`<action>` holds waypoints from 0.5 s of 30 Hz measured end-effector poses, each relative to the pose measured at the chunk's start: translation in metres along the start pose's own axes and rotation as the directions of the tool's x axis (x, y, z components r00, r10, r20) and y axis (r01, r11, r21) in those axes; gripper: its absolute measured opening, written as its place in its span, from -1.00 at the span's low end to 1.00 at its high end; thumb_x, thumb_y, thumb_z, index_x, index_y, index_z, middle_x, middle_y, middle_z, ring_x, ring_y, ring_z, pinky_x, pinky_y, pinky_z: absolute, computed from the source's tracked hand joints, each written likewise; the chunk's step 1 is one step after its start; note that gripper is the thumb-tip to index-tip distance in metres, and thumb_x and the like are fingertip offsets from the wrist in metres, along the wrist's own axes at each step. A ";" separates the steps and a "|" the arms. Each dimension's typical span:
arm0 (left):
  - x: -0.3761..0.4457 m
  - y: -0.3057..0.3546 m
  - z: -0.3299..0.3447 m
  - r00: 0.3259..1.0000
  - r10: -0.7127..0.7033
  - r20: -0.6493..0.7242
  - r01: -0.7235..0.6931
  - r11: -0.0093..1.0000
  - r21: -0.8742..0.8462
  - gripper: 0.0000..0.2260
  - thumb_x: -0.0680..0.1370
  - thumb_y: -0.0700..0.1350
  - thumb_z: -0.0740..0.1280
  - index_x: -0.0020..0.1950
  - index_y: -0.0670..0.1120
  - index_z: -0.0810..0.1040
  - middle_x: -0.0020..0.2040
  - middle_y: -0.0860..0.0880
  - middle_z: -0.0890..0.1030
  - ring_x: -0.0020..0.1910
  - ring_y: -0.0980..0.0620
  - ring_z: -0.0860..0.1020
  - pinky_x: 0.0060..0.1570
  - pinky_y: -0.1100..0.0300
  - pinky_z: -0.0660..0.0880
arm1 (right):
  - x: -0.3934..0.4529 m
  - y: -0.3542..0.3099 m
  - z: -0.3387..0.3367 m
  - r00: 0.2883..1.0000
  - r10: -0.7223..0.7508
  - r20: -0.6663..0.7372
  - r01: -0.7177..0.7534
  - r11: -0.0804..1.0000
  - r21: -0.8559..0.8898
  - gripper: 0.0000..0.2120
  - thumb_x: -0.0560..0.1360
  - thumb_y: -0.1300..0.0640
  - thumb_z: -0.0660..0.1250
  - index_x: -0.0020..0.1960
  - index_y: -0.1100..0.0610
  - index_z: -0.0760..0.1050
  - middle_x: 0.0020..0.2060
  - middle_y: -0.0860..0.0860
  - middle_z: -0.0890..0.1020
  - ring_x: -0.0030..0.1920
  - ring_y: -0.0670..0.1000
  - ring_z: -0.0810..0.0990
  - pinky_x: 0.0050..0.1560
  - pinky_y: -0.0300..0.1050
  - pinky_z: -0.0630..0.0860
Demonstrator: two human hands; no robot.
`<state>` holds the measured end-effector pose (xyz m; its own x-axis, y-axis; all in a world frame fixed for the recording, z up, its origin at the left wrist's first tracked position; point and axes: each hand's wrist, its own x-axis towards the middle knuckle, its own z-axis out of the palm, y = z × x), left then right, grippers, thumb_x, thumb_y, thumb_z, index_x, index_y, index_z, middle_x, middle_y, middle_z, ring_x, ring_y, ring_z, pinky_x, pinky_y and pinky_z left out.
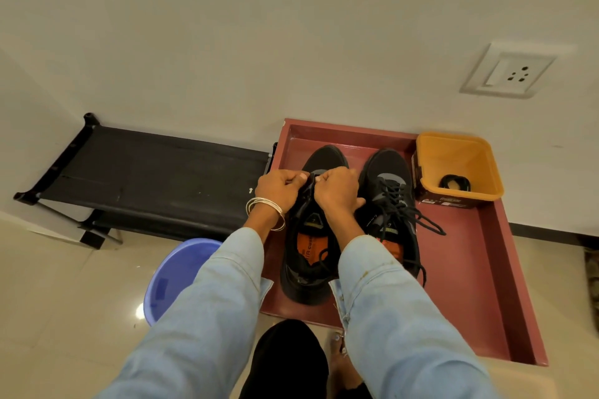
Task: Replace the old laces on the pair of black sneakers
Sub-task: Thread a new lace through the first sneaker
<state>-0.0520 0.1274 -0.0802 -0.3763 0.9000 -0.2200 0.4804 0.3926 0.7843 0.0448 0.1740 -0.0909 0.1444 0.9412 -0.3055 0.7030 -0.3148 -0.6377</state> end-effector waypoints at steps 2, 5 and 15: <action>0.001 0.000 0.001 1.000 0.000 -0.023 0.001 1.000 0.028 -0.79 0.57 -0.04 0.31 0.16 0.00 0.63 0.11 -0.02 0.65 0.15 -0.04 0.56 0.23 0.08 0.46 | -0.001 -0.001 -0.001 1.000 0.009 0.027 -0.007 0.999 -0.048 -0.84 0.55 0.08 0.31 0.05 0.11 0.60 0.24 0.08 0.36 0.27 0.14 0.39 0.28 0.23 0.21; 0.003 0.006 0.004 0.997 -0.024 -0.075 0.031 0.996 0.088 -0.81 0.53 0.03 0.34 0.10 0.06 0.65 0.03 0.00 0.67 0.05 -0.01 0.59 0.06 0.16 0.49 | 0.000 0.002 -0.001 0.997 0.009 0.081 -0.010 1.000 0.010 -0.85 0.56 0.10 0.29 -0.09 0.12 0.60 0.21 0.08 0.35 0.25 0.15 0.40 0.30 0.26 0.18; 0.025 0.019 0.010 0.972 -0.234 -0.032 0.234 0.972 -0.020 -0.74 0.60 -0.10 0.21 0.00 -0.27 0.57 -0.04 -0.22 0.60 -0.06 -0.20 0.56 0.02 0.01 0.52 | 0.017 0.020 -0.005 0.956 -0.145 0.255 0.117 0.986 0.121 -0.67 0.52 0.14 0.32 -0.42 0.00 0.50 0.17 0.11 0.42 0.17 0.18 0.46 0.23 0.25 0.40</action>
<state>-0.0445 0.1597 -0.0766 -0.5036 0.7765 -0.3788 0.3636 0.5882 0.7224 0.0642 0.1842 -0.1052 -0.1417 0.9141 -0.3798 0.6255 -0.2147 -0.7501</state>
